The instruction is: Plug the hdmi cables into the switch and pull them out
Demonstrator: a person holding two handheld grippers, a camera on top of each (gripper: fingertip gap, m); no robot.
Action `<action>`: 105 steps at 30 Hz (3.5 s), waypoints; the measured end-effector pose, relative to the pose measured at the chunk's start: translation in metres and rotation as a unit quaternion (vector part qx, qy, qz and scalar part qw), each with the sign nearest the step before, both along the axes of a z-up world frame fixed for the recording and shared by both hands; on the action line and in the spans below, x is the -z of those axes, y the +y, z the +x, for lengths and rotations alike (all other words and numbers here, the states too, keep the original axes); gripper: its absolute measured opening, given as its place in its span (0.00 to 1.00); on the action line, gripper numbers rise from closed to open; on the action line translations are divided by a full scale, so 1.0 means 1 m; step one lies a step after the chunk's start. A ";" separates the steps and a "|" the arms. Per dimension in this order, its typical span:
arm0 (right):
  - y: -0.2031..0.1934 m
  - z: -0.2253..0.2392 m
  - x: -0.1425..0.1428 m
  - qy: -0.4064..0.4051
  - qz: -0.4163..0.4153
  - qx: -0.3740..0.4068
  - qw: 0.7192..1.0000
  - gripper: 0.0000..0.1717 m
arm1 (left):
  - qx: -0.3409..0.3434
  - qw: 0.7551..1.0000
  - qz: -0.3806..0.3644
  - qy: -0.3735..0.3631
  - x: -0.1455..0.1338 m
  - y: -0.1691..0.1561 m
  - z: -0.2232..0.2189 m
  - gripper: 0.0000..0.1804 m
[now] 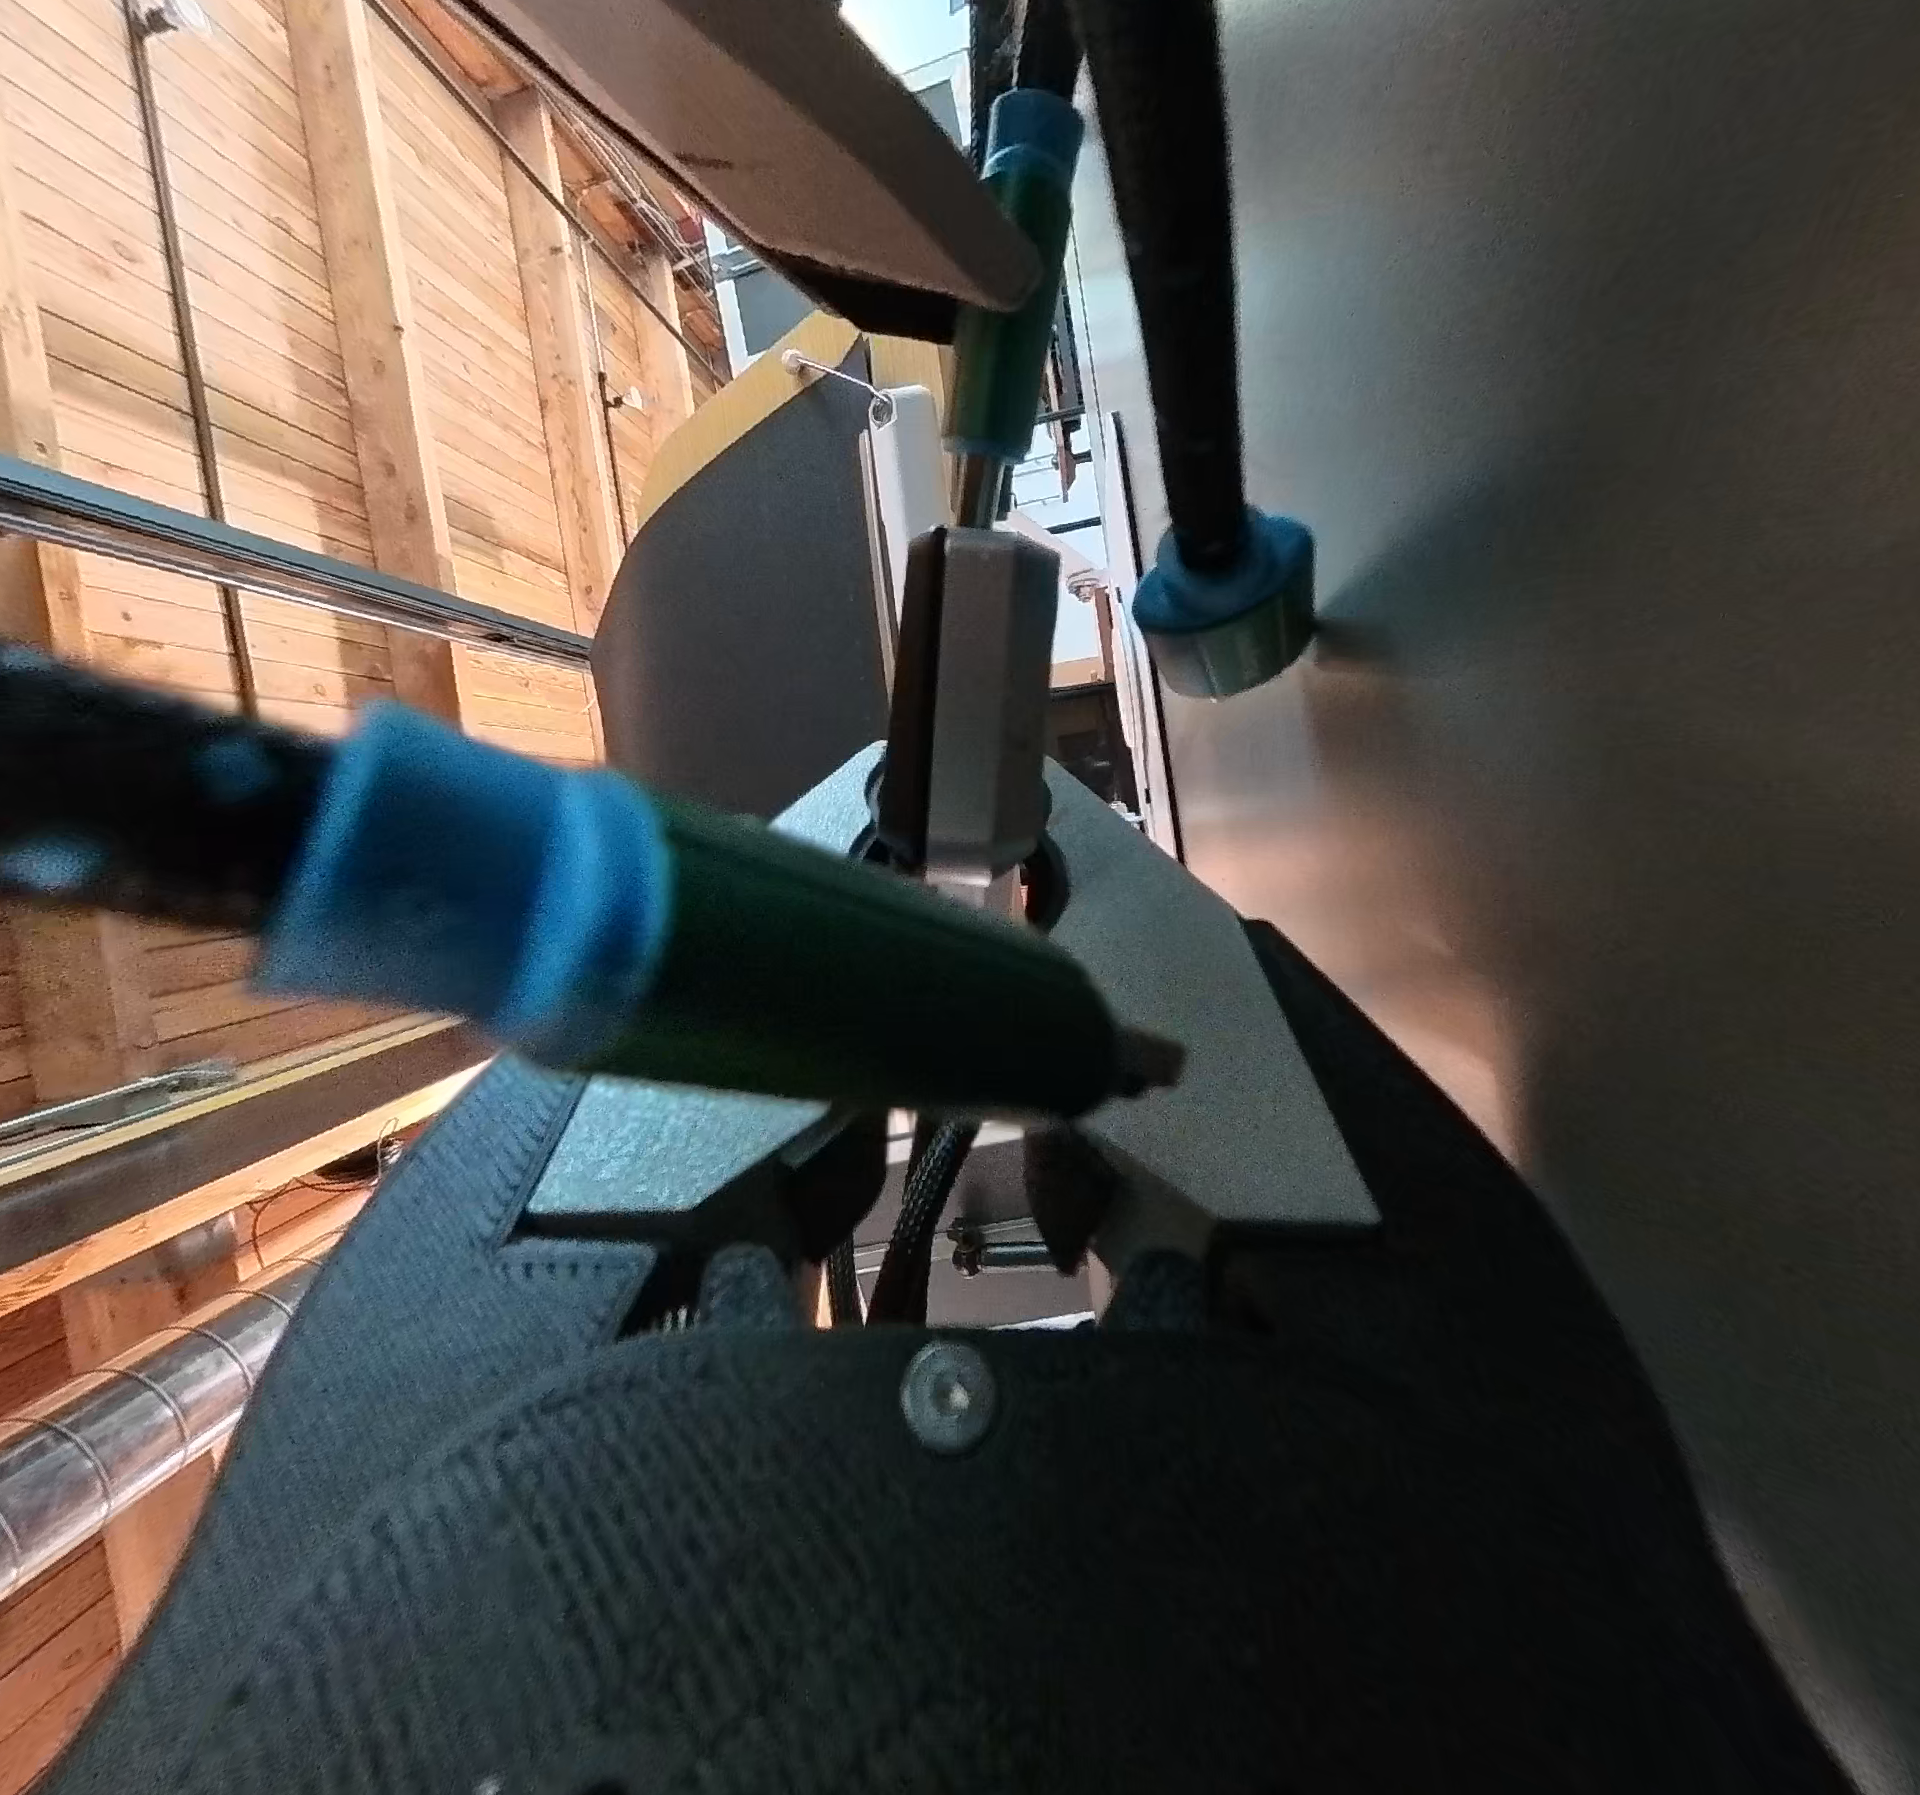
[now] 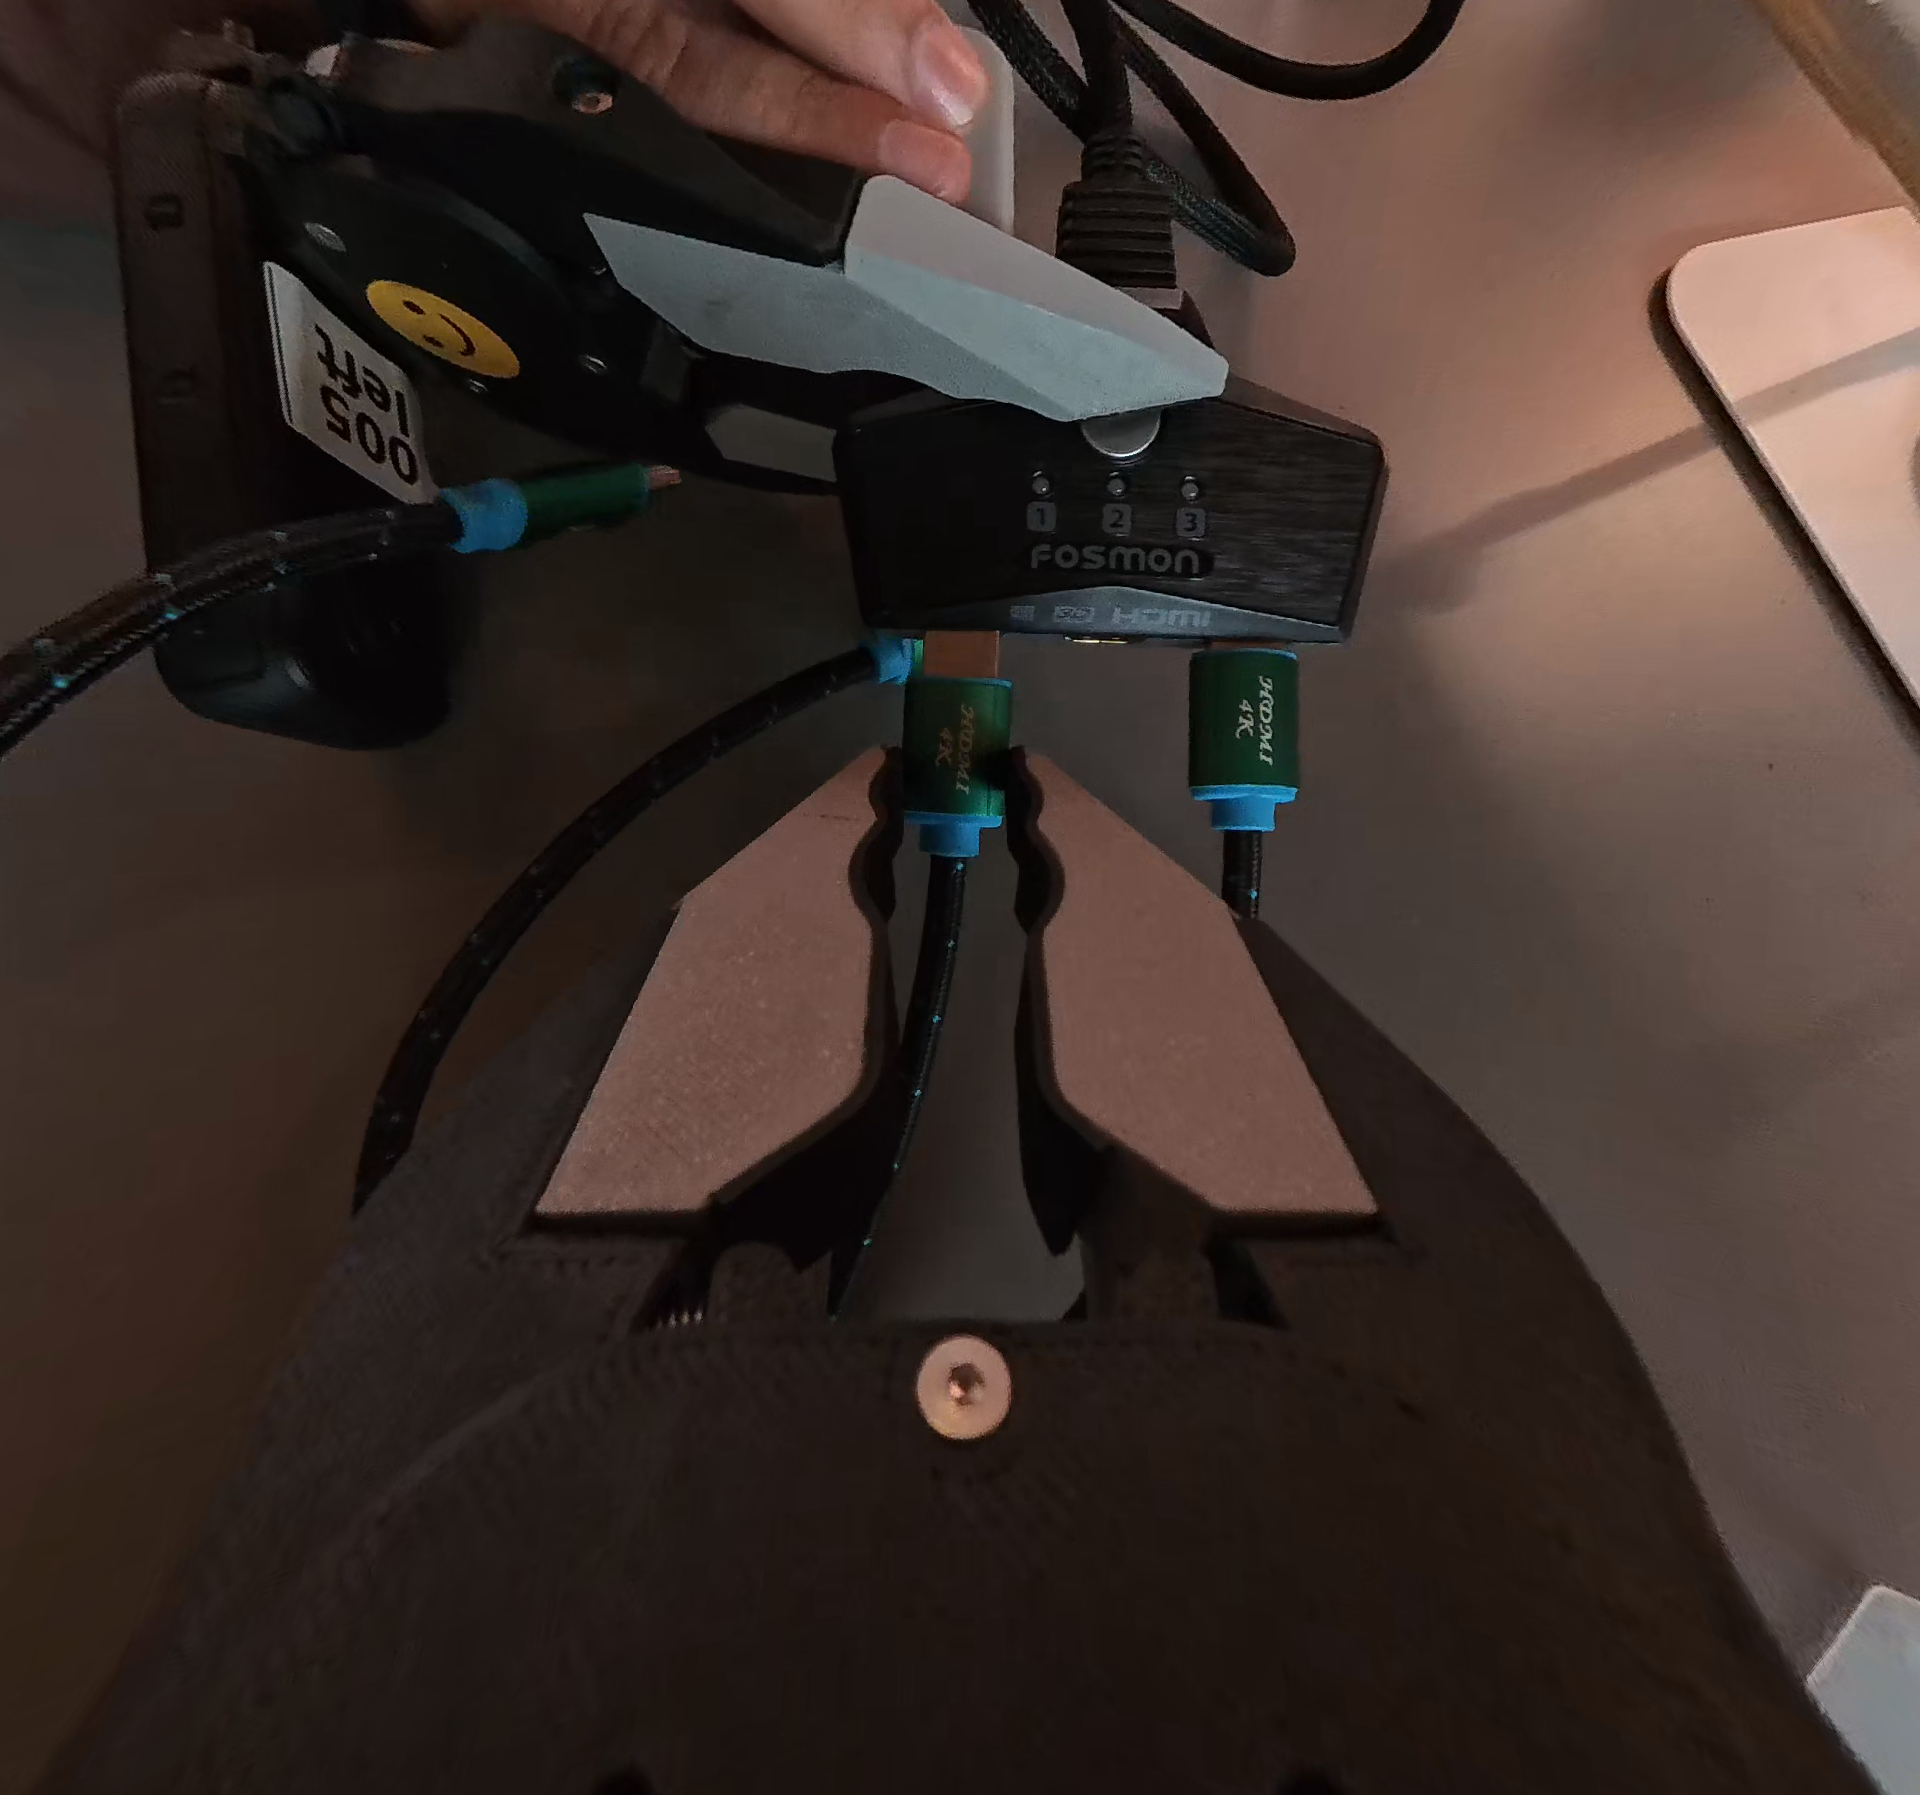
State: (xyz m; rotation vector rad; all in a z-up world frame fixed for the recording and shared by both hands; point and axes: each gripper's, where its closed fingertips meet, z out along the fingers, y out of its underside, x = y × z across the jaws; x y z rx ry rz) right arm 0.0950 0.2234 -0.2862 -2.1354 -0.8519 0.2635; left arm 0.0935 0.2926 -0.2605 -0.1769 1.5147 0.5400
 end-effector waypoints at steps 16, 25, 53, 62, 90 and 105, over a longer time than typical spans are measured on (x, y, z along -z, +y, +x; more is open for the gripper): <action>0.006 -0.008 -0.001 0.004 0.019 0.044 0.999 0.09 | -0.112 0.994 0.014 0.010 -0.001 0.007 -0.006 0.11; 0.008 -0.010 0.000 0.032 0.006 0.053 0.998 0.09 | -0.147 0.989 -0.010 0.022 0.005 0.008 -0.008 0.10; -0.025 0.050 -0.109 0.163 0.214 0.076 0.960 0.32 | 0.155 0.869 -0.460 -0.096 -0.057 -0.032 -0.027 0.12; -0.018 -0.052 -0.102 0.050 0.224 -0.073 0.971 0.30 | 0.276 0.782 -0.558 -0.019 -0.062 -0.080 -0.040 0.14; -0.039 0.045 -0.234 -0.262 0.351 0.172 0.882 0.10 | 0.072 0.792 -0.588 -0.145 -0.048 0.008 -0.038 0.00; -0.093 0.170 -0.325 -0.288 0.411 0.298 0.812 0.10 | 0.017 0.785 -0.607 -0.119 -0.020 0.018 -0.032 0.00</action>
